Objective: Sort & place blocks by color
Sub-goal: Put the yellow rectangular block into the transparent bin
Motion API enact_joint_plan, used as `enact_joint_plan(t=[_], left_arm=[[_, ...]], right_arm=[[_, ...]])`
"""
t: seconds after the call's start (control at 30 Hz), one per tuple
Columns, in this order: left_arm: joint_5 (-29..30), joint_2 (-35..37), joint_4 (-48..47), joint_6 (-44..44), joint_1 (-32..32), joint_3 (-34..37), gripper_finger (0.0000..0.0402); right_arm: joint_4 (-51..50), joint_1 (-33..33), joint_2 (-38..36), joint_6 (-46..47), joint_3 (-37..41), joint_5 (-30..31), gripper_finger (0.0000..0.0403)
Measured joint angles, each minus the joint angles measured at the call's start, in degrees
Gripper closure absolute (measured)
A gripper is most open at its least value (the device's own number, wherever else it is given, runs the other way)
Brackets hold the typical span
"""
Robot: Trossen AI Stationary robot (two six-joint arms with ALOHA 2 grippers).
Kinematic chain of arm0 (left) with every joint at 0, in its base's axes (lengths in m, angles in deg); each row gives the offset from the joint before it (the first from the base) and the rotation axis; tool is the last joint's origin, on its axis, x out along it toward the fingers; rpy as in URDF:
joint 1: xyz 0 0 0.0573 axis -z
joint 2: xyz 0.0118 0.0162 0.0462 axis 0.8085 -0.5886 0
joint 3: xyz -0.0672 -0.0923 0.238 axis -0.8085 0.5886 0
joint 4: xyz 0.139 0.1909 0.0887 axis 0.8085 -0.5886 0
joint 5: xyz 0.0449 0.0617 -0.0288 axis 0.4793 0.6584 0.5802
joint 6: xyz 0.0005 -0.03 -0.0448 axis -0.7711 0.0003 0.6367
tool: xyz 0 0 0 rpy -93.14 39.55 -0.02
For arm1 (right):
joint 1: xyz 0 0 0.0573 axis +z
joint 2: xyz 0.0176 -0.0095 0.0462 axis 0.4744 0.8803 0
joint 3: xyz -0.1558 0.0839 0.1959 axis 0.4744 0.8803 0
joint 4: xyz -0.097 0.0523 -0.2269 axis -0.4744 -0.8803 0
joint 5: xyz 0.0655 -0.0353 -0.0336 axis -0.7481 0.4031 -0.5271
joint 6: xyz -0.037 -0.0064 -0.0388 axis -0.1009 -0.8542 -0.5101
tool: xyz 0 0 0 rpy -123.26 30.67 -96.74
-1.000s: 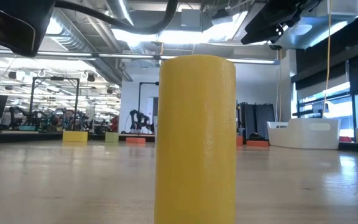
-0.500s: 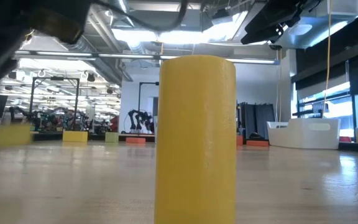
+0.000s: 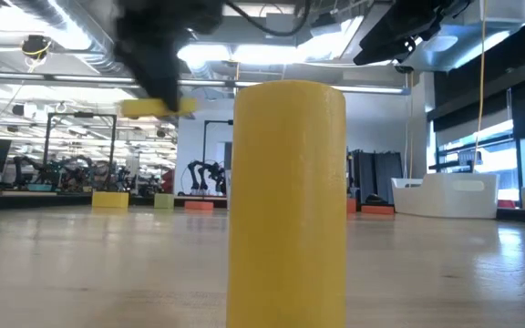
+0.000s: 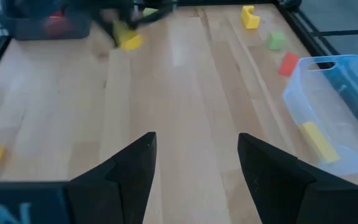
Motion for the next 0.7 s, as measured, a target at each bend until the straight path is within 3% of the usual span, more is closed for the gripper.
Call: enact_joint_plan(t=[0.23,0.4,0.7], left_arm=[[-2.55,4.79,4.14,-19.2,-18.4,-0.08,0.0308],[-10.99,4.5,15.94,-32.57,-31.76,-0.1,0.0308],[-16.75,-1.04,38.06,-41.17,-48.18,-0.14,0.0308]], right_arm=[[-0.17,0.0,0.0,-0.04,0.0,4.35,0.0176],[-0.23,0.0,0.0,-0.17,0.0,6.51,0.0176],[-0.59,-0.02,0.01,-0.17,0.0,8.2,0.0176]])
